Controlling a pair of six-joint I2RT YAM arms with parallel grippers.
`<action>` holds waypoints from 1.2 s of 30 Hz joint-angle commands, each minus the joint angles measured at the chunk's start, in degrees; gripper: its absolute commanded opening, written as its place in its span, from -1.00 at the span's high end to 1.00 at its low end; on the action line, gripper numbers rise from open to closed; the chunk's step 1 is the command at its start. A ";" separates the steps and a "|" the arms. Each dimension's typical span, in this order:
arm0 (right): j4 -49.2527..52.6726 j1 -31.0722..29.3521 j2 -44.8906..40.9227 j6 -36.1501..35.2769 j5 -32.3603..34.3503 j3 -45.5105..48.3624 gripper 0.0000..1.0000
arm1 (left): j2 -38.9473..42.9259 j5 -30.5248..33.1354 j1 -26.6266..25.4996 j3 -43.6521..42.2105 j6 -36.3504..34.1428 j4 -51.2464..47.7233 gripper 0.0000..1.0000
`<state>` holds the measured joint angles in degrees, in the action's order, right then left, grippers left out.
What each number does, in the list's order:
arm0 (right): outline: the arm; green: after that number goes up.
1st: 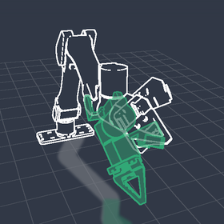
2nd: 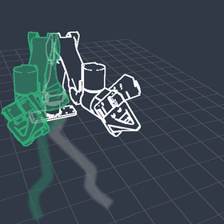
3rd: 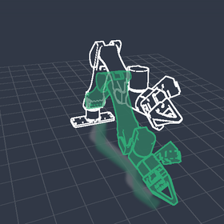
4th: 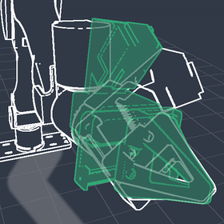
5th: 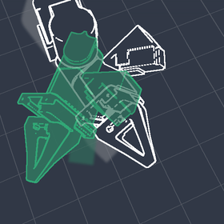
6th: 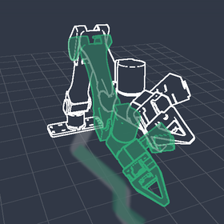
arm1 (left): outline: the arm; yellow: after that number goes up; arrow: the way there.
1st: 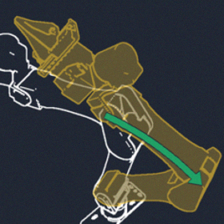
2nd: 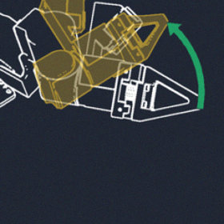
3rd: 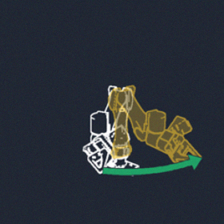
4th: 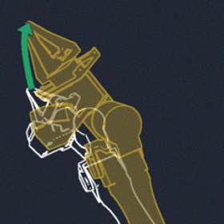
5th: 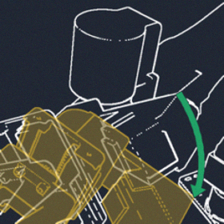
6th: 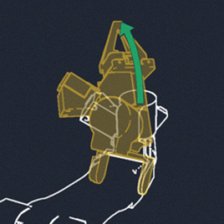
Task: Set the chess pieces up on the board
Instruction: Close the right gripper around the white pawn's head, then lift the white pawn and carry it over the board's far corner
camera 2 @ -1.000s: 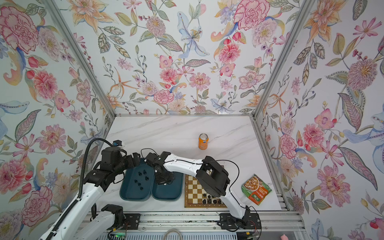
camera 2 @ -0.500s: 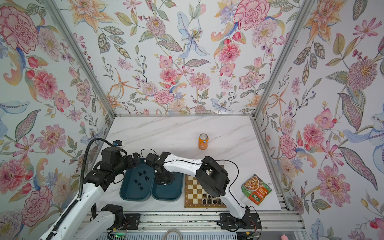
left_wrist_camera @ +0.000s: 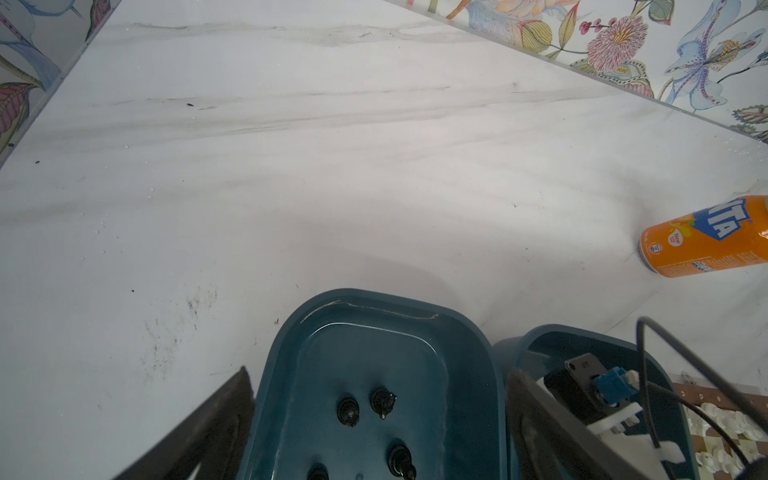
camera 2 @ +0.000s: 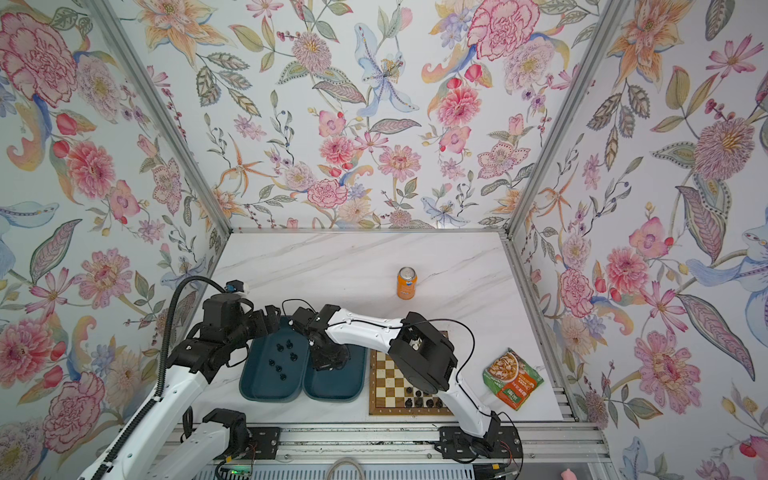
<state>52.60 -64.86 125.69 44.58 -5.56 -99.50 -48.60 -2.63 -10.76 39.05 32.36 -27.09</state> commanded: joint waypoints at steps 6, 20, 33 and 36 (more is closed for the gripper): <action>0.38 -0.39 -0.39 0.12 1.63 0.02 0.78 | -0.42 0.42 0.36 2.00 -0.78 -0.33 -0.92; 9.91 1.46 -5.64 -0.11 6.38 -4.83 0.77 | -0.97 -0.23 0.34 2.00 -1.59 1.74 -0.92; 12.18 6.53 -17.28 1.13 9.16 2.83 0.78 | -6.89 -7.22 0.14 2.56 2.06 10.62 -0.93; 12.18 7.37 -19.57 1.87 9.51 6.02 0.78 | -9.05 -7.33 -1.29 3.50 2.54 12.17 -0.92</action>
<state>62.43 -57.91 107.87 45.17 2.48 -96.14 -56.29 -7.88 -11.11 40.29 33.58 -18.24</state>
